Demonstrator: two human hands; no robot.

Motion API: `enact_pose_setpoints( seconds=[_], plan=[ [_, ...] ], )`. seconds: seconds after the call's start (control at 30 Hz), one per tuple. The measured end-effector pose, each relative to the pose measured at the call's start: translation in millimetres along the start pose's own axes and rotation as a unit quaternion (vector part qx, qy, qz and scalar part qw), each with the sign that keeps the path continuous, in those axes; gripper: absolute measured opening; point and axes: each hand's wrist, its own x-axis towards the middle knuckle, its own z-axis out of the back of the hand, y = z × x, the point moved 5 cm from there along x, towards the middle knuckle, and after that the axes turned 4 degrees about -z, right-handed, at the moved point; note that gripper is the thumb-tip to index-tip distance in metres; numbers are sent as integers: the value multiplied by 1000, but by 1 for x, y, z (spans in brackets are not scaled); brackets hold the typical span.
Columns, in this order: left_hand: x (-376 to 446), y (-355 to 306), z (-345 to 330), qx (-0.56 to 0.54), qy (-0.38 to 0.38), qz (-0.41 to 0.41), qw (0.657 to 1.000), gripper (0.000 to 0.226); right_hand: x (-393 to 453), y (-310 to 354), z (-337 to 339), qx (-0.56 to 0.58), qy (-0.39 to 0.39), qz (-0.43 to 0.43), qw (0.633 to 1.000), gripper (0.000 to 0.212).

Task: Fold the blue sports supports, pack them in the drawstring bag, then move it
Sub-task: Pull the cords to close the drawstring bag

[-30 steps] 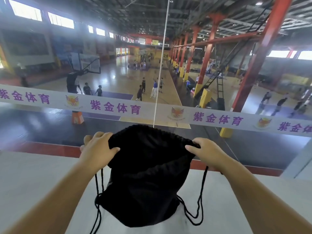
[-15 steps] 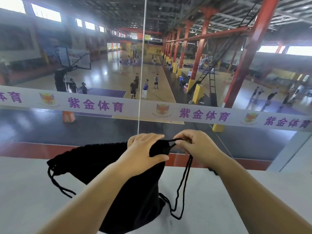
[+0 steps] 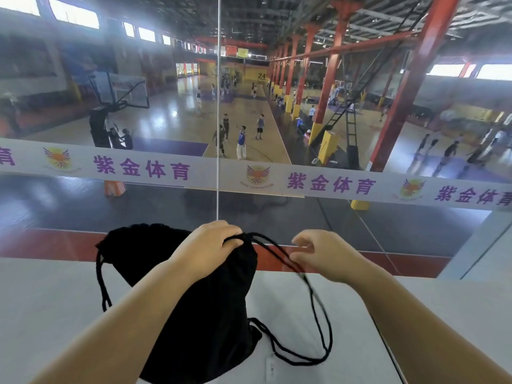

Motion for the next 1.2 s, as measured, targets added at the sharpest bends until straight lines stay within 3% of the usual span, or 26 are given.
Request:
enact_pose_setpoints(
  seconds=[0.13,0.2,0.3,0.47,0.6,0.77,0.83,0.97,1.13,1.2],
  plan=[
    [1,-6,-2,9,3,-22,1000,17,10,34,-18,57,43,42,997,60],
    [2,-6,-2,15,4,-31,999,16,17,45,-28,70,63,54,994,50],
    [1,-2,0,22,-1,-36,999,16,23,57,-34,78,40,71,994,15],
    [-2,6,2,36,-17,-31,999,22,22,61,-29,85,29,79,993,26],
    [-7,15,8,66,-20,-26,997,22,12,44,-4,39,-54,61,996,38],
    [-14,42,17,90,-24,18,995,20,1,-12,18,85,-151,-3,985,37],
    [-14,41,13,93,-27,27,995,21,-2,-20,11,86,-129,-9,988,35],
    [-15,36,6,89,-20,23,996,22,0,-23,-6,58,-3,-19,998,24],
    [-14,21,-3,77,0,-5,997,29,6,12,-34,82,47,14,995,58],
    [-14,17,-5,75,5,-8,997,30,10,32,-47,105,58,40,992,58]
  ],
)
